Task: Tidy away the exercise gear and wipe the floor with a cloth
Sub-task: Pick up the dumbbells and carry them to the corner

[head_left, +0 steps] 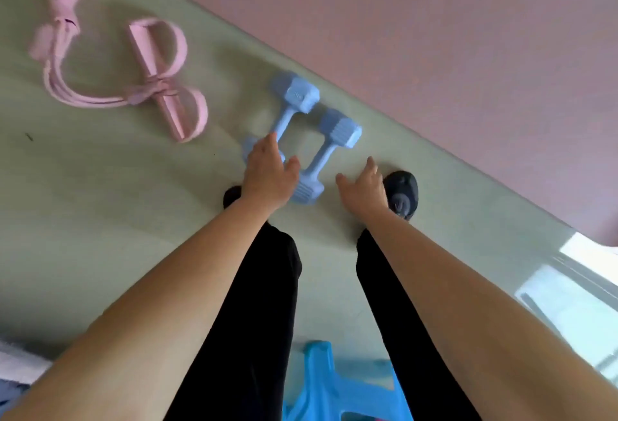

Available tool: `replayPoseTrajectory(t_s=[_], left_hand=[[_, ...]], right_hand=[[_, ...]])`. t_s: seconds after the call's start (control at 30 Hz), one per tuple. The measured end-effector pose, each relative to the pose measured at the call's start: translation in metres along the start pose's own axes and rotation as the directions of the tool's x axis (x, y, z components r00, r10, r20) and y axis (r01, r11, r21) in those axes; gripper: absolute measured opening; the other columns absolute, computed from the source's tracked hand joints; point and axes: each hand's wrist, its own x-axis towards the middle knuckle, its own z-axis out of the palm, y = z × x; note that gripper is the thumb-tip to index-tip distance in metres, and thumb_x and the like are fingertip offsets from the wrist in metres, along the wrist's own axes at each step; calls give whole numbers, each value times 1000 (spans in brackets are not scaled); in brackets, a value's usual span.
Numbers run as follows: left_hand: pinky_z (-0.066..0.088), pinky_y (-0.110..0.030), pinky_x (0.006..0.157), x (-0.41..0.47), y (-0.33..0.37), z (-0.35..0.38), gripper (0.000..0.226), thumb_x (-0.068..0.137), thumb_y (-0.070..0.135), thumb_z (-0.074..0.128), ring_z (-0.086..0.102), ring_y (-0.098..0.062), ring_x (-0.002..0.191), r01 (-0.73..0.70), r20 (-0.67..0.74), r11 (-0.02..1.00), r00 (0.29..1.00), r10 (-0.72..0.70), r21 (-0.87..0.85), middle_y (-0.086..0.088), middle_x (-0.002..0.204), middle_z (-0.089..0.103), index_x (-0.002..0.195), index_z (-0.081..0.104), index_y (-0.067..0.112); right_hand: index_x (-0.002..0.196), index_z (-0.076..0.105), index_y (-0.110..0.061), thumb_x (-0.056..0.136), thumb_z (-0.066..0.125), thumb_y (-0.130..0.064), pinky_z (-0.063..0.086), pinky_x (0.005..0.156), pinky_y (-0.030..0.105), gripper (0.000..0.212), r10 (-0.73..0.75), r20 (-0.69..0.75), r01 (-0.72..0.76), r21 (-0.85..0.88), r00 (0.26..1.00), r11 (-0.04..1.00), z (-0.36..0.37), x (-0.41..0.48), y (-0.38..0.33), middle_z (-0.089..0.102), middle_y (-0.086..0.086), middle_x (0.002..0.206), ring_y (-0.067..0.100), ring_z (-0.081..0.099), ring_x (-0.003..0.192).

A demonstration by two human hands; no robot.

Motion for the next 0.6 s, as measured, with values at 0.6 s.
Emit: replayPoseTrajectory(t_s=[0.6], left_hand=[[47, -38, 75, 143, -40, 67, 29, 93, 41, 51, 63, -34, 94, 64, 28, 981, 998, -60, -185, -9, 95, 58, 100, 47, 13]], right_hand=[[100, 47, -14, 98, 54, -22, 53, 86, 41, 10, 27, 181, -149, 705, 983, 694, 86, 124, 7, 56, 3, 84, 19, 56, 77]])
